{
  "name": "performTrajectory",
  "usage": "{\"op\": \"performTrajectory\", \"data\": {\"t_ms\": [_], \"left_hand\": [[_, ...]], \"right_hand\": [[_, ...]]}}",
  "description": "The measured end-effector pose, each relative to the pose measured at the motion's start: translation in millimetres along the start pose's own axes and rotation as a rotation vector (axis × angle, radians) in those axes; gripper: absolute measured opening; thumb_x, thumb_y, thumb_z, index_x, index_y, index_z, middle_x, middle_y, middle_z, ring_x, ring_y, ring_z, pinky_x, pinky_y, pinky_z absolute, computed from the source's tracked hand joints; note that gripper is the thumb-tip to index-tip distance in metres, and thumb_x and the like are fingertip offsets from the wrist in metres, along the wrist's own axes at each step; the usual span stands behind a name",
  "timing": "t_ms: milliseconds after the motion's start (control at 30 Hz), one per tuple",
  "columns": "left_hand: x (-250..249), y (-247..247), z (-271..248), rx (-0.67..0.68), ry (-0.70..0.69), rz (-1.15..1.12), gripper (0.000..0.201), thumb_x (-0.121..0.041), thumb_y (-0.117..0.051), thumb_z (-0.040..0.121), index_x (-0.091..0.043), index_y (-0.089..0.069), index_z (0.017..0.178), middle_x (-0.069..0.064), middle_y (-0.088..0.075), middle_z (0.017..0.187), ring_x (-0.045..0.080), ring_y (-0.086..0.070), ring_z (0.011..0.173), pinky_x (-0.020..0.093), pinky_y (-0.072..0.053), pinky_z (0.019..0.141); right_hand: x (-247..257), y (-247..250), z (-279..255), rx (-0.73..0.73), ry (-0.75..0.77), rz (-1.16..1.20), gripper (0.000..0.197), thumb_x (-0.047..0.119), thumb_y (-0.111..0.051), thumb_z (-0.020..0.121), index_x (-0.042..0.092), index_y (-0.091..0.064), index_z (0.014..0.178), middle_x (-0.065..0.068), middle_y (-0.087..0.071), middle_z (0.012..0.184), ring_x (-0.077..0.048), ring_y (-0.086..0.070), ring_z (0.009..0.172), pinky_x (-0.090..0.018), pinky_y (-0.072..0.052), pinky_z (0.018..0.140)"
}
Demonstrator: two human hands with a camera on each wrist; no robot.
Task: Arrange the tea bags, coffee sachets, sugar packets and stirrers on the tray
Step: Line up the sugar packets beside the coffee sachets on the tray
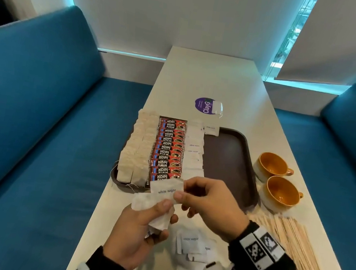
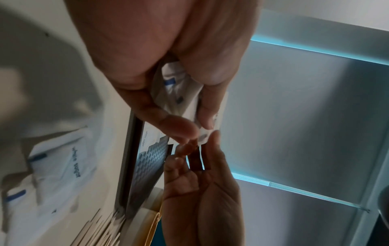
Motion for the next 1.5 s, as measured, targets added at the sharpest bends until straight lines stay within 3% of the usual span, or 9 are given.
{"op": "performTrajectory", "data": {"t_ms": [200,367,500,733,867,1000,1167,1300,1500], "left_hand": [[6,5,9,0.013,0.088,-0.216,0.036,-0.015,-0.068,0.085,-0.011,-0.068,0.121,0.017,-0.073,0.117,0.036,-0.070,0.089,0.033,-0.059,0.057],[-1,10,22,0.091,0.062,-0.310,0.048,0.008,-0.046,0.085,-0.005,-0.062,0.128,0.025,-0.069,0.122,0.049,-0.070,0.099,0.042,-0.063,0.064],[-2,16,31,0.080,0.029,-0.240,0.048,0.005,-0.055,0.083,-0.007,-0.060,0.129,0.028,-0.070,0.118,0.051,-0.069,0.104,0.043,-0.063,0.063],[4,24,36,0.055,0.023,-0.154,0.049,0.001,-0.062,0.079,-0.013,-0.064,0.125,0.026,-0.073,0.110,0.045,-0.074,0.091,0.040,-0.063,0.056],[5,28,35,0.046,0.016,-0.158,0.050,0.003,-0.063,0.078,-0.013,-0.064,0.126,0.029,-0.072,0.111,0.044,-0.074,0.089,0.039,-0.062,0.055],[-2,27,31,0.038,-0.030,-0.178,0.050,0.004,-0.063,0.077,-0.010,-0.064,0.125,0.026,-0.074,0.105,0.041,-0.074,0.082,0.037,-0.062,0.058],[-14,19,18,0.035,-0.077,-0.196,0.046,0.005,-0.065,0.079,-0.010,-0.065,0.123,0.023,-0.073,0.101,0.033,-0.072,0.075,0.036,-0.061,0.060],[-18,8,5,0.042,-0.093,-0.168,0.043,0.002,-0.067,0.080,-0.013,-0.065,0.121,0.016,-0.072,0.093,0.024,-0.067,0.068,0.030,-0.057,0.055],[-14,-3,-6,0.040,-0.070,-0.124,0.048,-0.003,-0.073,0.082,-0.008,-0.061,0.128,0.018,-0.068,0.098,0.021,-0.060,0.068,0.025,-0.048,0.049]], "right_hand": [[1,58,56,-0.237,-0.014,0.130,0.019,0.004,-0.077,0.086,-0.006,-0.072,0.100,-0.010,-0.069,0.078,-0.017,-0.058,0.063,-0.024,-0.051,0.055],[-13,154,144,-0.503,-0.058,0.022,0.021,0.018,-0.082,0.084,0.009,-0.076,0.102,-0.002,-0.074,0.083,-0.017,-0.062,0.070,-0.024,-0.049,0.055],[-39,184,187,-0.504,-0.176,-0.179,0.021,0.025,-0.081,0.086,0.015,-0.076,0.105,0.002,-0.072,0.089,-0.011,-0.063,0.073,-0.022,-0.048,0.061],[-61,199,235,-0.527,-0.294,-0.456,0.030,0.031,-0.089,0.077,0.013,-0.077,0.099,-0.005,-0.073,0.102,-0.026,-0.066,0.095,-0.036,-0.055,0.090],[-59,203,240,-0.544,-0.334,-0.587,0.048,0.038,-0.088,0.076,0.007,-0.072,0.108,-0.009,-0.073,0.109,-0.030,-0.068,0.102,-0.033,-0.054,0.085],[-34,190,214,-0.573,-0.277,-0.566,0.033,0.031,-0.079,0.086,0.008,-0.071,0.109,-0.011,-0.072,0.116,-0.028,-0.068,0.104,-0.036,-0.056,0.089],[12,96,119,-0.291,-0.050,-0.186,0.023,0.033,-0.079,0.087,0.012,-0.072,0.090,0.001,-0.068,0.073,-0.015,-0.060,0.061,-0.032,-0.053,0.062],[8,19,40,-0.015,-0.072,0.005,0.032,0.035,-0.084,0.081,0.008,-0.075,0.096,-0.001,-0.069,0.075,-0.018,-0.060,0.065,-0.031,-0.051,0.056],[-1,4,-10,-0.012,-0.021,0.056,0.014,0.013,-0.082,0.084,0.003,-0.076,0.091,-0.009,-0.069,0.073,-0.017,-0.058,0.060,-0.030,-0.051,0.058]]}}
Point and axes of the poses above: each hand's wrist, its own z-axis towards the middle knuckle, its own y-axis out of the back of the hand, x = y × z, the point moved 10 cm from there along z, towards the middle knuckle
